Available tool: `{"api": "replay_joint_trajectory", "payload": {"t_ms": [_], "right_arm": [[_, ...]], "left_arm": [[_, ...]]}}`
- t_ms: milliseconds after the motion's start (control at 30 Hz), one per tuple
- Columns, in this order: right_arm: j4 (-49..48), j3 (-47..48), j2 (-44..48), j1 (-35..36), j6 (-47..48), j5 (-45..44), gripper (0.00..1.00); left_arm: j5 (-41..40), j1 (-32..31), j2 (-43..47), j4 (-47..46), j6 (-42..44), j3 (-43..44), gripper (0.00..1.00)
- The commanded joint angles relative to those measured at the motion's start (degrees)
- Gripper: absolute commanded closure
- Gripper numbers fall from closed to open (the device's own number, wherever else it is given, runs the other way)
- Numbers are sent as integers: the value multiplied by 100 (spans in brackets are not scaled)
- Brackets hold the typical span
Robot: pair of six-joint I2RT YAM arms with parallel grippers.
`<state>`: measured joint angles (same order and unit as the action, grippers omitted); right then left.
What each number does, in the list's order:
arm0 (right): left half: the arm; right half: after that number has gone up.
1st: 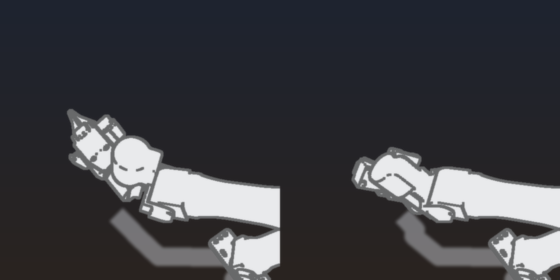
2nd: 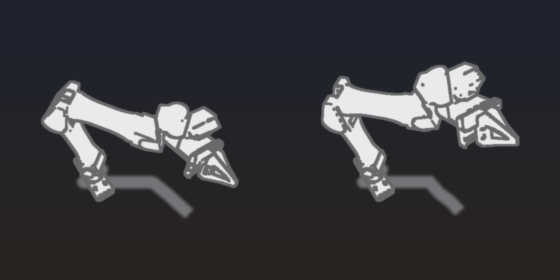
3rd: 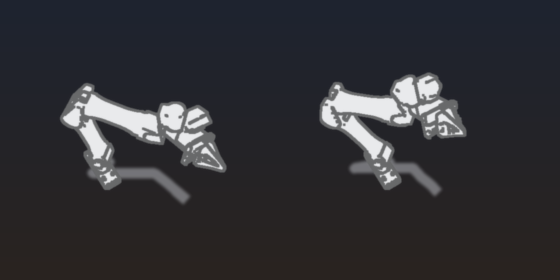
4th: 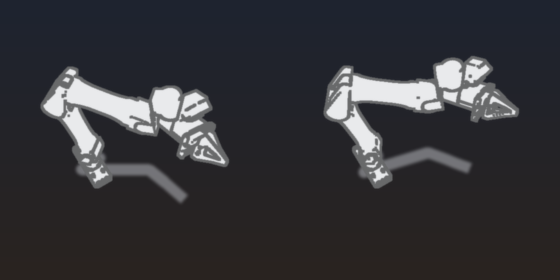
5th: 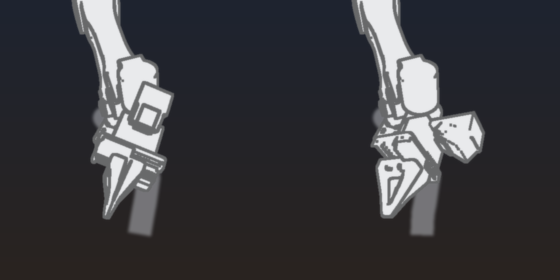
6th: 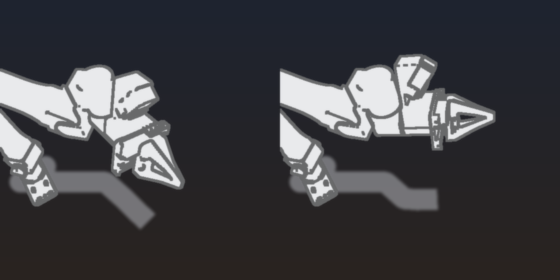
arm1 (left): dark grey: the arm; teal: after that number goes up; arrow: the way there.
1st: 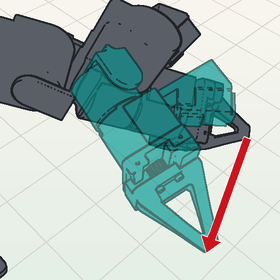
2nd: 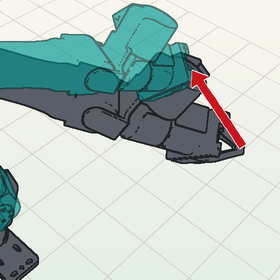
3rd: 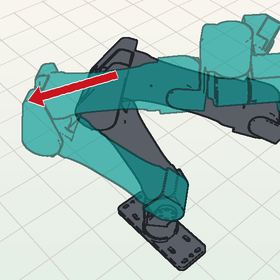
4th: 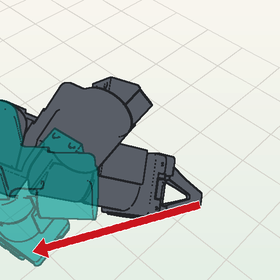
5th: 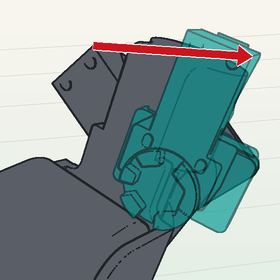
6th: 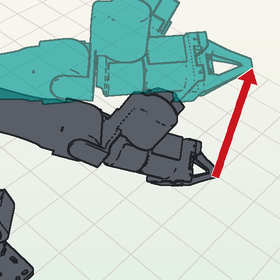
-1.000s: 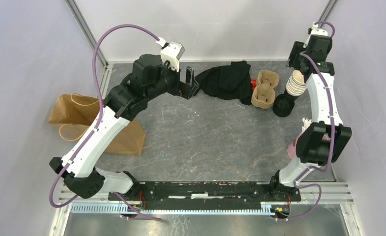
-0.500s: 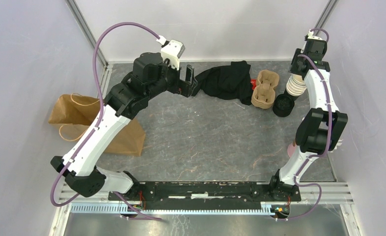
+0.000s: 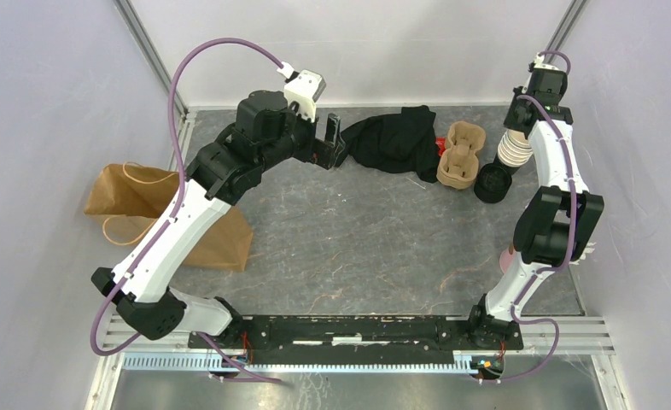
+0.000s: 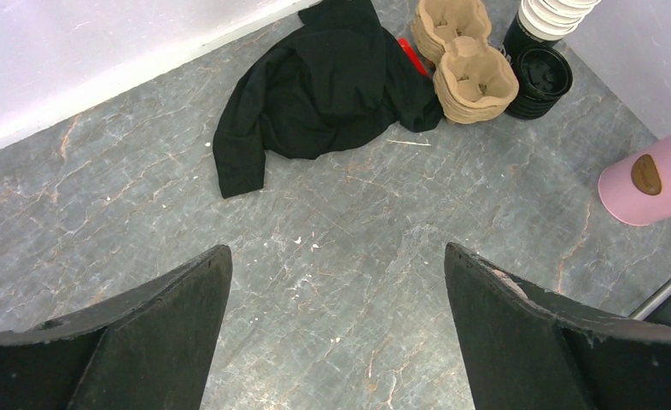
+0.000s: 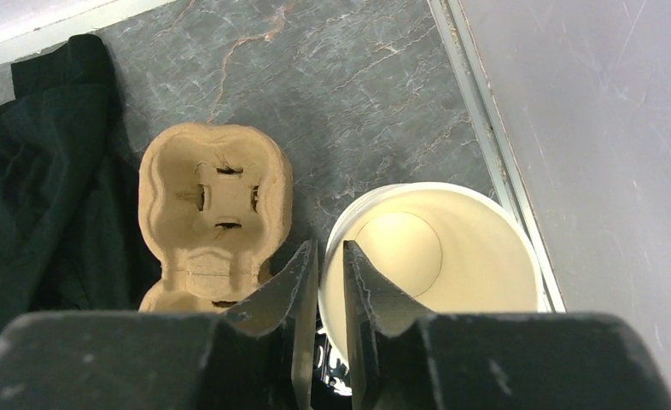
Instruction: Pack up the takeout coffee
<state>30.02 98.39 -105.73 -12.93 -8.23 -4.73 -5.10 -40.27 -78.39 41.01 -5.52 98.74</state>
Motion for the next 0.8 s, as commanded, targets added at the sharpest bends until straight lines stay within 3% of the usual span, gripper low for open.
{"api": "replay_joint_trajectory", "payload": {"t_ms": [0, 100, 367, 767], "right_arm": [[-139, 53, 33, -36, -9, 69, 80], [-115, 25, 36, -35, -14, 87, 84], [-119, -23, 53, -40, -30, 90, 82], [-55, -83, 185, -35, -11, 76, 94]], "left_arm": [[-22, -7, 29, -82, 210, 209, 0], [-4, -6, 43, -85, 205, 199, 0], [6, -7, 52, -87, 214, 216, 0], [9, -7, 65, -87, 225, 233, 0]]}}
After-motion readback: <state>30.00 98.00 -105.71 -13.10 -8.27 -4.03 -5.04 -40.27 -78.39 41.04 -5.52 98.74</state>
